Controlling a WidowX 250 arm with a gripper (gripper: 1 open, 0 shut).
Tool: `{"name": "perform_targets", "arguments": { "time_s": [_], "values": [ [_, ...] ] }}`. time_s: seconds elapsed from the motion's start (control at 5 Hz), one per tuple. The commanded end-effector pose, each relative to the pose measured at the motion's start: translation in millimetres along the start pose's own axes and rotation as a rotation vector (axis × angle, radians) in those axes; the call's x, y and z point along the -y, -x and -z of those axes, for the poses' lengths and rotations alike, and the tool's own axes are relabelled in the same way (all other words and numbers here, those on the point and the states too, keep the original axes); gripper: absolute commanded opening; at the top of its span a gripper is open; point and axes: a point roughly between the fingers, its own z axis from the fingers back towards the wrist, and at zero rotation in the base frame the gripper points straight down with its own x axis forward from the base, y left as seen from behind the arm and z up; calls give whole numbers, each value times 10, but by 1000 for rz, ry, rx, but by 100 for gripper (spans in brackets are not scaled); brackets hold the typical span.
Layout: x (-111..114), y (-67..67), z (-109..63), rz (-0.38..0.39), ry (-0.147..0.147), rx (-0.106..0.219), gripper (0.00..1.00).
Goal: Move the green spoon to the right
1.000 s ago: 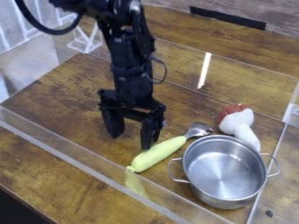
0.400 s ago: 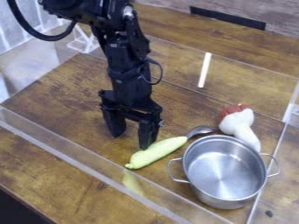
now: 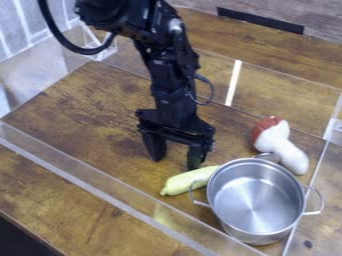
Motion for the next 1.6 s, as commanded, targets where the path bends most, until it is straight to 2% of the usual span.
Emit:
{"name": "perform_targets", "arguments": {
  "time_s": [0.0, 0.2, 0.6, 0.8, 1.2, 1.4],
  "values": [
    [81, -54, -52, 33, 12, 1, 100],
    [-1, -112, -75, 24, 10, -8, 100],
    [-71, -75, -106, 51, 10, -30, 100],
    [-82, -45, -120, 56, 3, -28, 100],
    [-280, 59, -192, 153, -4, -34, 100],
    [-340, 176, -225, 135, -5, -22, 100]
  ]
}}
